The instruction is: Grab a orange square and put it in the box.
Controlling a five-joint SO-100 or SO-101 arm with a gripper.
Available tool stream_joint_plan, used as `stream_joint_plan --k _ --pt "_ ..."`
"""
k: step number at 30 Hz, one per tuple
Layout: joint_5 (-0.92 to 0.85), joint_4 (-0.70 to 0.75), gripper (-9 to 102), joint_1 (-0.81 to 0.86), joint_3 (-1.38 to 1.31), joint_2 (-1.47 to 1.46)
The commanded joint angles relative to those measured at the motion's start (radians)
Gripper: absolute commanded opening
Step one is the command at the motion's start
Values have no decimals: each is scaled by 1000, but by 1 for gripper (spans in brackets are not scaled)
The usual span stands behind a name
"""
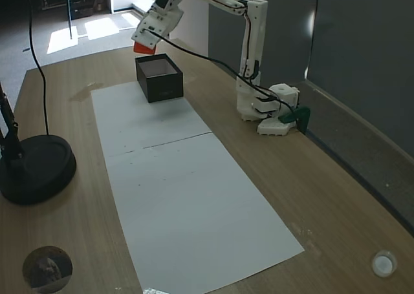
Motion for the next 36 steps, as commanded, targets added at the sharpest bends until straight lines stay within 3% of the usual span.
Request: stream_joint_plan --k 1,8,19,25,29,32,36 --pt "-58 2 22 60 -14 61" --pt "-98 -8 22 129 117 61" --pt "-89 -12 23 107 264 61" --pt "-72 -12 35 110 265 61" --pt "-72 -12 35 107 265 61" --pt "-86 -5 27 87 256 71" --pt "-86 11 2 -37 256 100"
